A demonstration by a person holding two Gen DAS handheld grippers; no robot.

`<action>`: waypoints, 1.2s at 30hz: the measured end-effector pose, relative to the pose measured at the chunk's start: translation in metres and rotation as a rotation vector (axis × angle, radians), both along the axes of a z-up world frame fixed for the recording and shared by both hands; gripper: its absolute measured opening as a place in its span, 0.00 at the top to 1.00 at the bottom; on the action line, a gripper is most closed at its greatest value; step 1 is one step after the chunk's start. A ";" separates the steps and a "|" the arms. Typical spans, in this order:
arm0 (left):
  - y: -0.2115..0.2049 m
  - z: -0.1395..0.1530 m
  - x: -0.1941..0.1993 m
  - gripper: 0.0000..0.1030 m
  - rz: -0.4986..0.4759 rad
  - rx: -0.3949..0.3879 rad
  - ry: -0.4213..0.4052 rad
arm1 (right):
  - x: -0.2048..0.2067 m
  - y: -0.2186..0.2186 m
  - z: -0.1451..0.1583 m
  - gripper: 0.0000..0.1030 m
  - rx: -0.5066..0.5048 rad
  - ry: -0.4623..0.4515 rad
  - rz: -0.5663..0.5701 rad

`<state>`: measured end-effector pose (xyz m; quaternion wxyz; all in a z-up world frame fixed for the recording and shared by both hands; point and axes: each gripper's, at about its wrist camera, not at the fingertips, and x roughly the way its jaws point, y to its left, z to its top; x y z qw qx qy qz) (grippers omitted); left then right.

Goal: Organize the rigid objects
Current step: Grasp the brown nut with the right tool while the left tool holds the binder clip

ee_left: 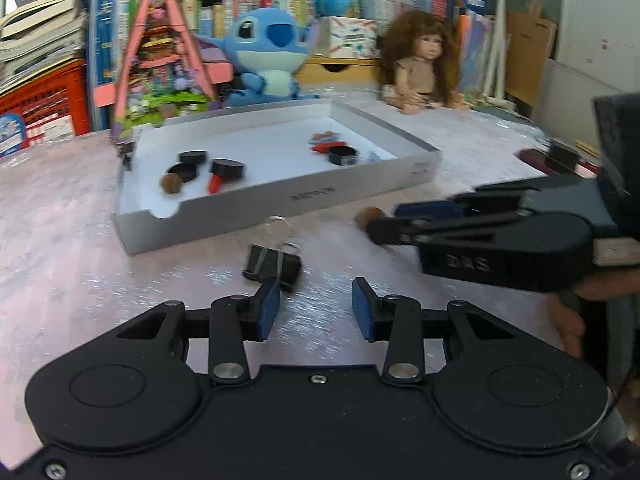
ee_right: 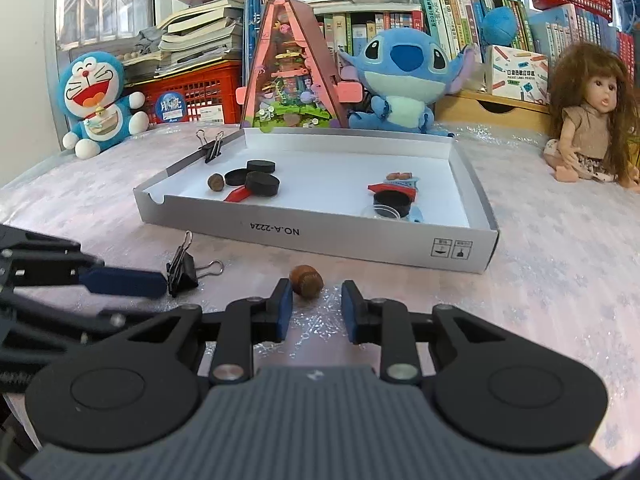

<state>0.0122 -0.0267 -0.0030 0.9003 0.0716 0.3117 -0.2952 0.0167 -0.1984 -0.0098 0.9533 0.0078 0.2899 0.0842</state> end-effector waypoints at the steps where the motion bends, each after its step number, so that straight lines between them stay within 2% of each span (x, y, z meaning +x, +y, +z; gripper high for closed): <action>1: -0.001 0.000 -0.002 0.64 -0.018 0.000 -0.001 | -0.001 0.000 0.000 0.66 -0.002 -0.002 0.000; 5: -0.004 0.001 -0.009 0.64 -0.043 0.013 -0.036 | -0.001 0.001 -0.001 0.66 -0.011 -0.007 -0.001; 8: -0.001 0.005 -0.010 0.64 0.021 0.018 -0.094 | -0.001 0.001 0.000 0.66 -0.005 -0.006 -0.001; 10: 0.002 0.006 -0.006 0.60 0.048 0.030 -0.112 | -0.001 0.001 0.000 0.65 -0.006 -0.007 -0.001; 21: 0.001 -0.005 0.024 0.58 0.092 0.048 -0.038 | -0.002 0.003 -0.001 0.65 -0.020 -0.011 0.002; 24: -0.002 -0.005 0.027 0.62 0.116 0.049 -0.035 | -0.002 0.004 -0.001 0.65 -0.022 -0.012 0.002; 26: -0.004 -0.005 0.028 0.68 0.124 0.046 -0.038 | -0.002 0.003 -0.001 0.65 -0.017 -0.013 0.000; 36: -0.007 -0.004 0.029 0.68 0.171 0.035 -0.031 | 0.000 0.003 0.002 0.66 -0.014 -0.014 -0.001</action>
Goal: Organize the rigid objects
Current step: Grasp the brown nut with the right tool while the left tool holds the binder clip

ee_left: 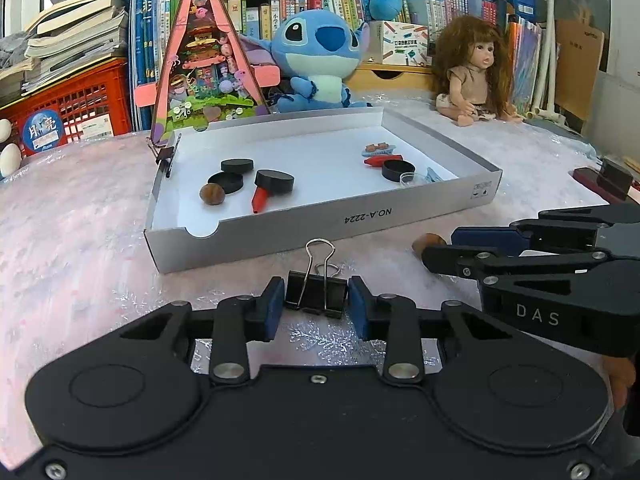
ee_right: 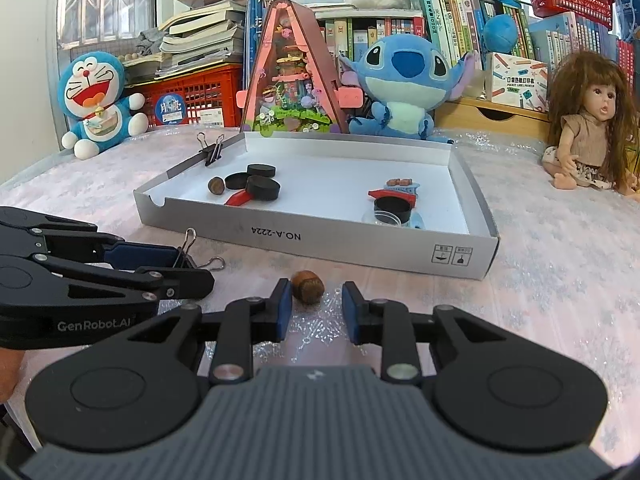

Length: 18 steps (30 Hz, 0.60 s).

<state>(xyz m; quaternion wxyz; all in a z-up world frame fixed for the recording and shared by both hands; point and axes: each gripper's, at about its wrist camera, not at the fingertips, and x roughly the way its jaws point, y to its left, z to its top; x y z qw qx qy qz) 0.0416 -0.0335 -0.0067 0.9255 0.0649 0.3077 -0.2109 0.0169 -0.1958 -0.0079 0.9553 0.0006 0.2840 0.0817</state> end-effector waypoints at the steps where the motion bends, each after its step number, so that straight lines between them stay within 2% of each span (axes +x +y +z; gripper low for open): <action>1: 0.000 0.000 0.000 0.68 0.001 0.001 0.000 | 0.000 0.000 0.000 0.66 0.002 0.000 0.000; 8: -0.002 0.000 0.000 0.68 0.009 0.010 -0.003 | 0.004 0.005 0.001 0.68 -0.005 0.003 0.009; 18: -0.001 0.002 0.001 0.68 0.022 0.008 -0.002 | 0.005 0.007 0.004 0.77 -0.005 -0.001 0.011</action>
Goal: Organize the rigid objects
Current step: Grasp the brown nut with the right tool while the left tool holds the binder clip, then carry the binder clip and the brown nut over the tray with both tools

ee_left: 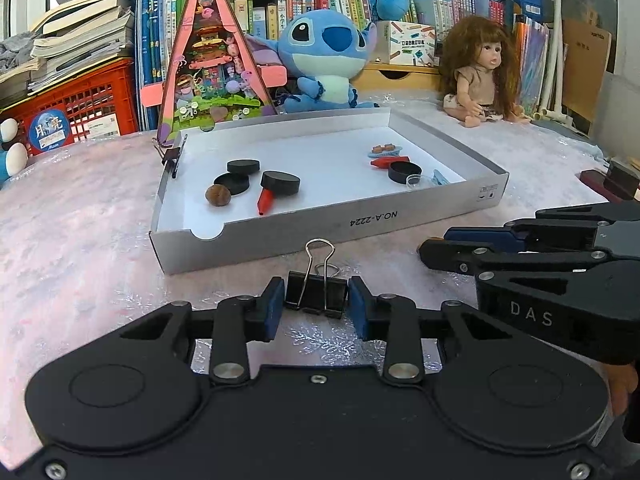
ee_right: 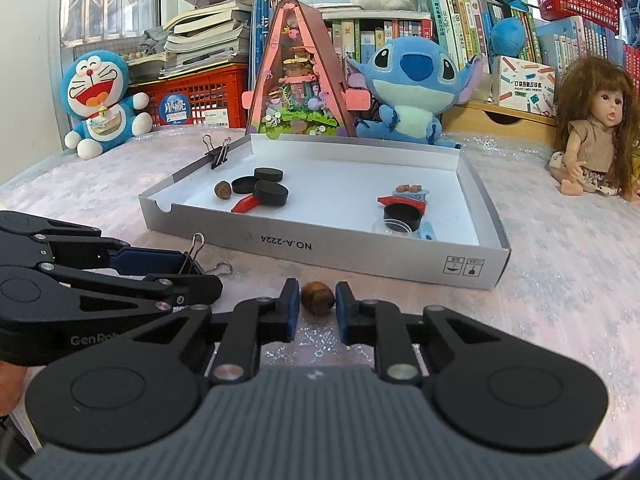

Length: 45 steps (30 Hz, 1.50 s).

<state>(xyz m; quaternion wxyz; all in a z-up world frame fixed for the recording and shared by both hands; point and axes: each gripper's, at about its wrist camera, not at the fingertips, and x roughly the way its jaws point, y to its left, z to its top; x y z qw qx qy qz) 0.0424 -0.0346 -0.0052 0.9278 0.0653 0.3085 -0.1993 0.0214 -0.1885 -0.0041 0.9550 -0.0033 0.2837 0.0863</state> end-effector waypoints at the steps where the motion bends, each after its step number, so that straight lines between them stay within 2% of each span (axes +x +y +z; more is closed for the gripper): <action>1: 0.000 0.000 0.000 0.68 0.001 0.001 -0.001 | 0.000 0.000 0.001 0.78 0.002 -0.002 -0.001; 10: 0.002 0.000 0.002 0.68 0.017 0.005 -0.007 | 0.000 0.000 0.002 0.78 0.008 -0.002 -0.001; 12: 0.003 0.001 0.002 0.68 0.017 0.006 -0.008 | 0.001 0.001 0.002 0.71 0.009 -0.003 0.004; 19: 0.004 0.005 0.002 0.68 0.016 0.000 -0.018 | 0.007 0.004 0.001 0.69 -0.001 0.015 0.003; 21: 0.005 0.007 0.001 0.69 0.017 -0.003 -0.023 | 0.008 0.003 0.000 0.75 0.002 0.029 0.003; 27: 0.007 0.017 -0.001 0.69 0.022 -0.020 -0.046 | 0.004 0.000 0.005 0.75 0.014 0.012 -0.003; 36: 0.009 0.046 0.003 0.69 0.024 -0.040 -0.121 | 0.005 -0.011 0.031 0.75 0.026 -0.058 -0.033; 45: 0.012 0.051 0.030 0.69 0.072 -0.060 -0.105 | 0.018 -0.029 0.037 0.75 0.037 -0.064 -0.104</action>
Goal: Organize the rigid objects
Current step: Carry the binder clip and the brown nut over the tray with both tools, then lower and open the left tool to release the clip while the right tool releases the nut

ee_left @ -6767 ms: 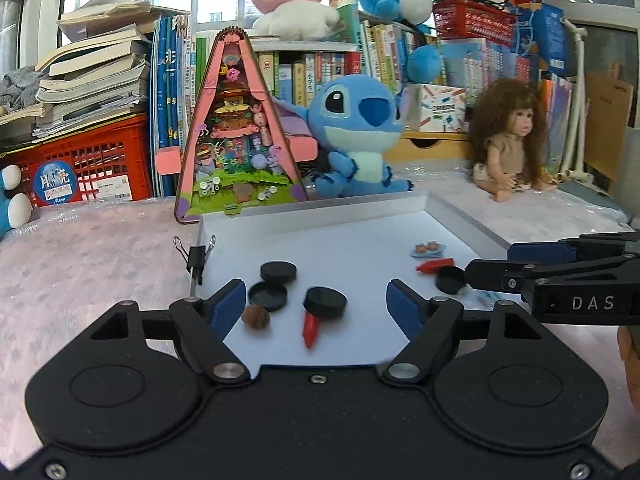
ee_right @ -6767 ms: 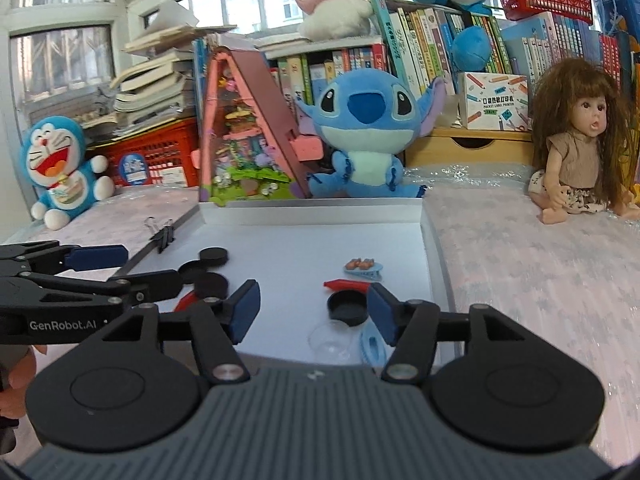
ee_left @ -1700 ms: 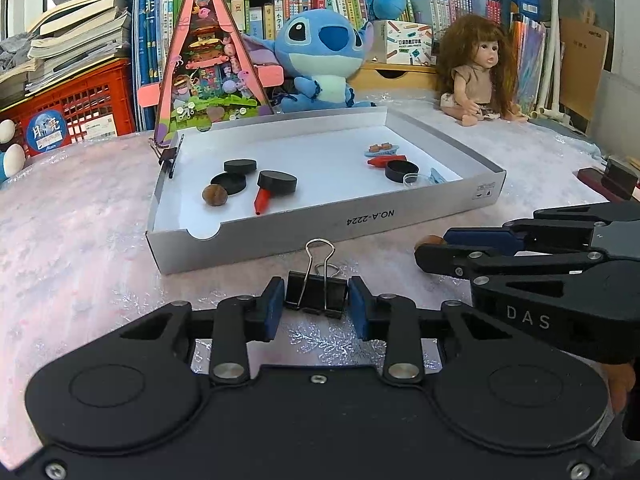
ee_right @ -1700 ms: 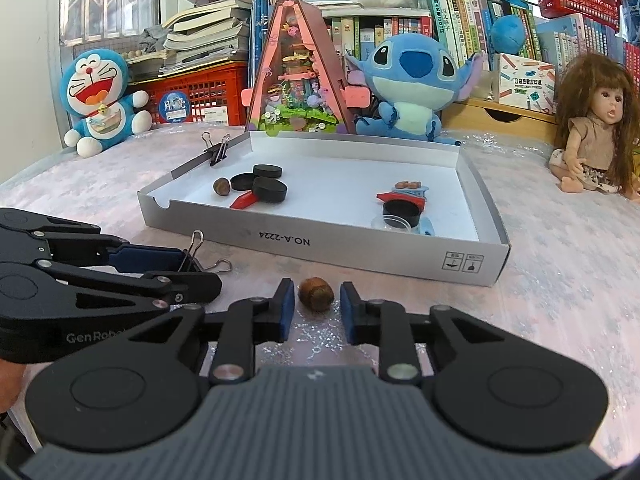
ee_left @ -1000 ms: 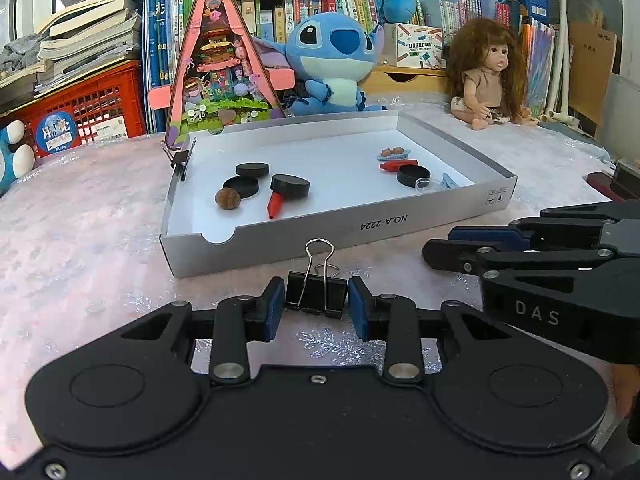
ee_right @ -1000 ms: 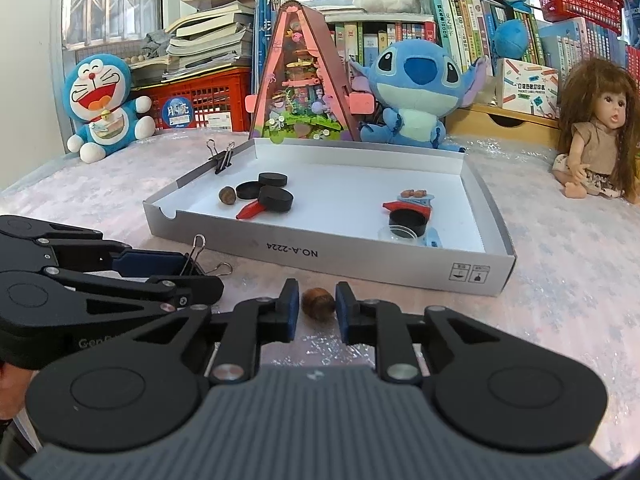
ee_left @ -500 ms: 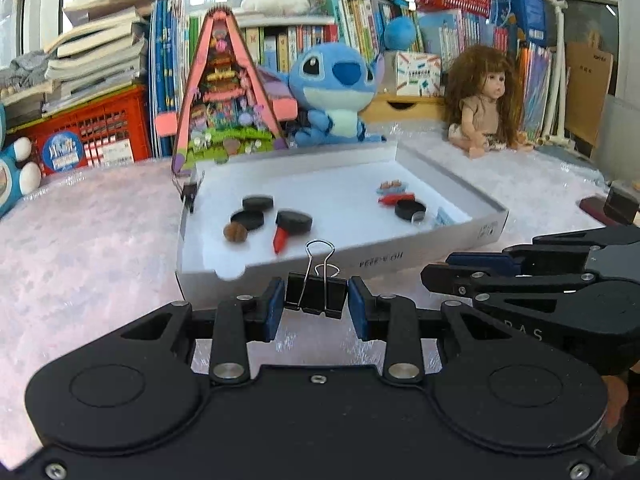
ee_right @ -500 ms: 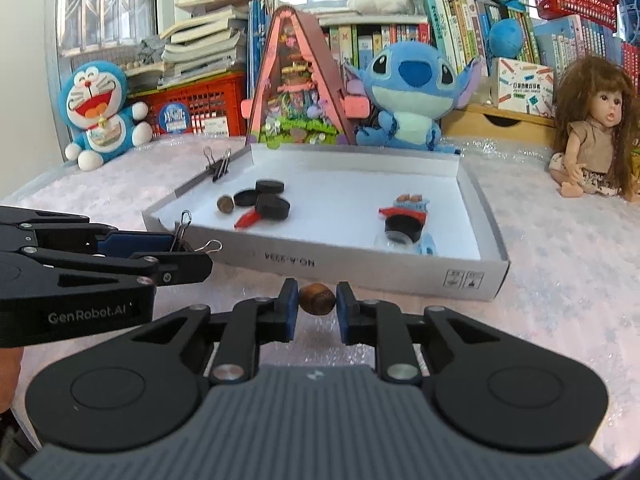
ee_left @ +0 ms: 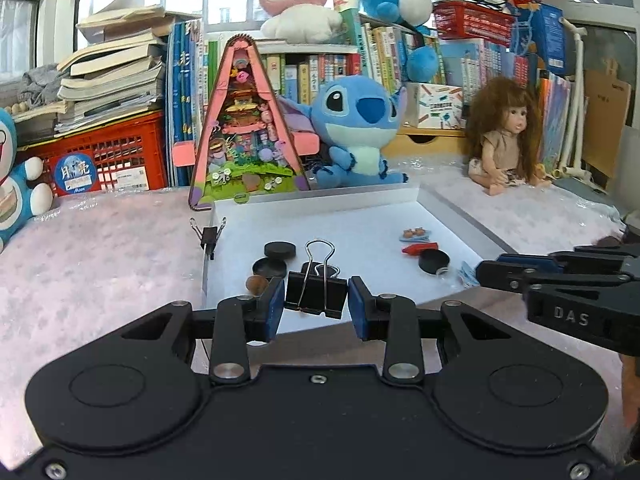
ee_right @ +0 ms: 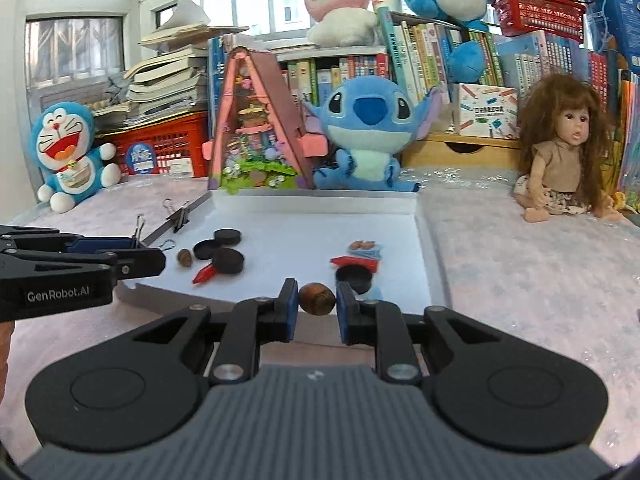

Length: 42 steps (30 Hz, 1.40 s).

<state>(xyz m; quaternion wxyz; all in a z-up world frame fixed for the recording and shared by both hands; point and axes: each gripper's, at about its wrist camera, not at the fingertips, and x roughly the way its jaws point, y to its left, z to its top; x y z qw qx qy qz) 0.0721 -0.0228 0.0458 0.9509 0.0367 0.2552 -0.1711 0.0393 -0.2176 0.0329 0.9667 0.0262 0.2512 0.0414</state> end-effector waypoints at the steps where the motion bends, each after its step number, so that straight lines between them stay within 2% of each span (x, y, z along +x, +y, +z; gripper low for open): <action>1: 0.000 -0.001 0.003 0.69 0.004 0.000 0.004 | 0.001 -0.001 0.000 0.75 0.003 0.003 -0.005; 18: -0.007 -0.013 0.054 0.69 0.078 -0.009 0.048 | 0.040 -0.027 -0.001 0.75 0.066 0.029 -0.099; 42: 0.002 -0.041 0.083 0.69 0.129 0.020 0.123 | 0.071 -0.033 -0.025 0.75 0.022 0.113 -0.163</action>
